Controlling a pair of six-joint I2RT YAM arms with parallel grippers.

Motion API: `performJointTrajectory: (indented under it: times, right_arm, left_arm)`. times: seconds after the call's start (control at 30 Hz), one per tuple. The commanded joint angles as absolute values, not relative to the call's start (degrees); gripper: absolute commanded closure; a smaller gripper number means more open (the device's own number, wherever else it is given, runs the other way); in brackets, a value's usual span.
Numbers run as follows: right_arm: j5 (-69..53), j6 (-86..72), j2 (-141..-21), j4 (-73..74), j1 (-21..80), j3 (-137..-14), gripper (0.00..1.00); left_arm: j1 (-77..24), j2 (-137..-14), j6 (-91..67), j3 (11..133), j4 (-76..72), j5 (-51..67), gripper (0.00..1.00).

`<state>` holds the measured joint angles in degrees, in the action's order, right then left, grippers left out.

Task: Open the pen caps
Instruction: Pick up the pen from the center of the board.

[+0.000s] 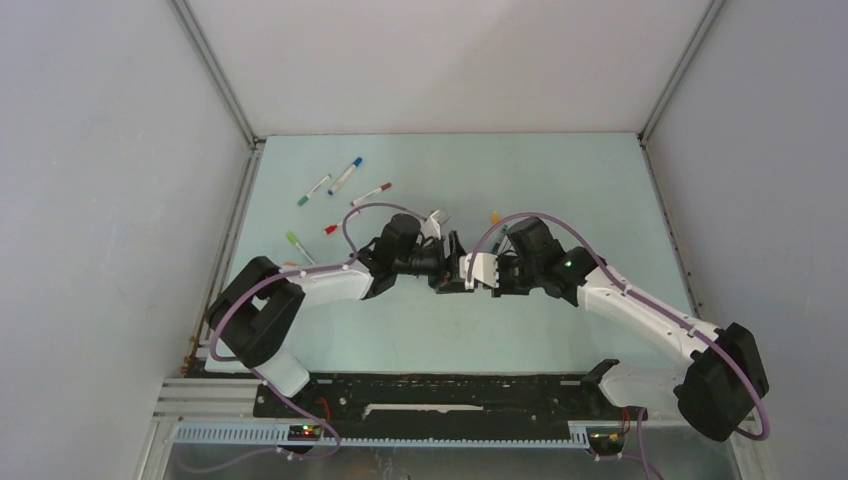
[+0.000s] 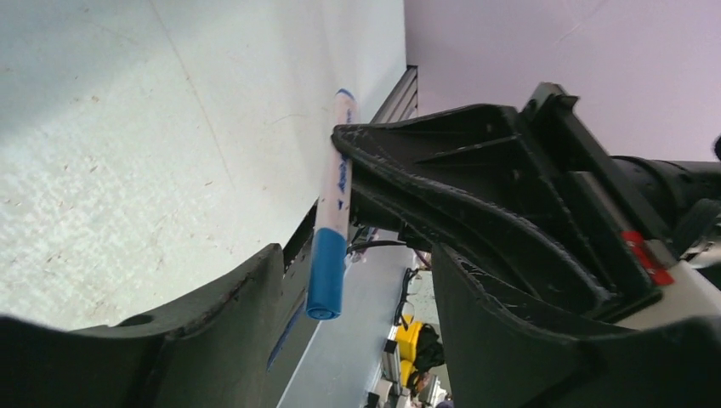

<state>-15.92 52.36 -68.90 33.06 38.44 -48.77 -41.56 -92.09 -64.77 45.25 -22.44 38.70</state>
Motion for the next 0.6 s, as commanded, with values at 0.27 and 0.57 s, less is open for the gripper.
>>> performJointTrajectory:
  times: [0.27, 0.57]
  right_arm:
    - [-13.9, 53.0, -68.0, 30.4, 40.7, -48.3, 1.00]
    - [-13.1, 53.3, -68.6, 30.4, 43.3, -47.9, 1.00]
  left_arm:
    - [-43.1, -93.8, -60.6, 49.2, -17.6, 39.2, 0.46]
    - [-43.3, -94.1, -60.9, 49.2, -18.1, 39.4, 0.55]
